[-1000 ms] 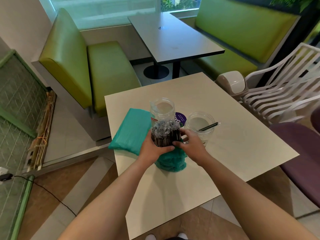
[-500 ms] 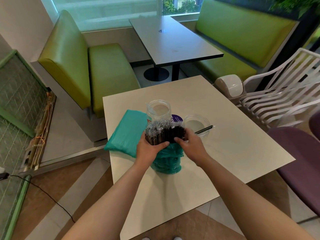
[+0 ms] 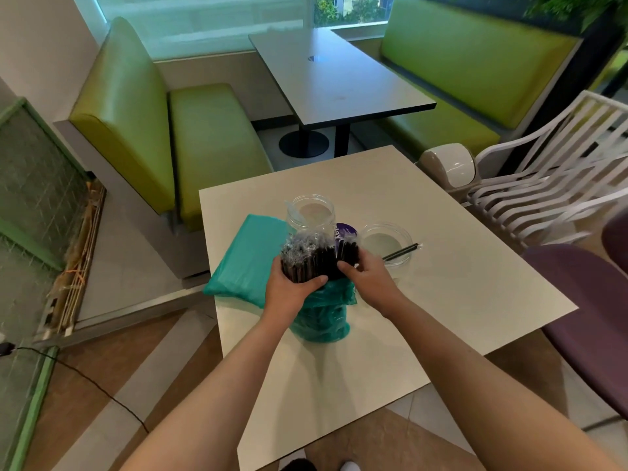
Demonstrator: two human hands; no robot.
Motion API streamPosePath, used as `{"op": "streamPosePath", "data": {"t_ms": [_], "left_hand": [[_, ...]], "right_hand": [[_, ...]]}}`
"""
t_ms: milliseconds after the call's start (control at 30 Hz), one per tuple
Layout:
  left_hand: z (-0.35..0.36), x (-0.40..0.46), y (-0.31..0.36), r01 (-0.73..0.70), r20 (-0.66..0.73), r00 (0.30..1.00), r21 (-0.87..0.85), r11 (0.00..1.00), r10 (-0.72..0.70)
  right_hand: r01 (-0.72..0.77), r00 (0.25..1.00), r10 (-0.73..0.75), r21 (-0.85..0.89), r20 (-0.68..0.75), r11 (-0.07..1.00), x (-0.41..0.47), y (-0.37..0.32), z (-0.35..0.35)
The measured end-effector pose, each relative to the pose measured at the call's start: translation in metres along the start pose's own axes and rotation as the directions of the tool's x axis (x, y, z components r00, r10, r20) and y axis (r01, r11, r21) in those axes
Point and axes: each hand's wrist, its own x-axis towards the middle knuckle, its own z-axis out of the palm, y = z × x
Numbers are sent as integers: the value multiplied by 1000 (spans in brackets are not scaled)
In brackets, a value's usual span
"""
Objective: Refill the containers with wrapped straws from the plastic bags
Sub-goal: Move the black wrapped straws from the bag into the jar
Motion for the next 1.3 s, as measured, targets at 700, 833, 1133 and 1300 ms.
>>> {"op": "streamPosePath", "data": {"t_ms": [700,833,1133,1300], "left_hand": [[7,12,13,-22,18,1000,25,999,21],[6,12,12,-29,19,999,17,999,29],[7,16,14,-90,15,996,-26,996,91],[12,21,11,-86,37,996,-11,996,86]], "right_hand": [[-31,987,8,-139,-161,990,-9,-14,11],[-60,987,53,-37,-153,998,-17,-22,15],[1,986,-51,-295,-160,956,-9,-33,2],[74,978,-106,-174,-179,982,-9,-60,-8]]}}
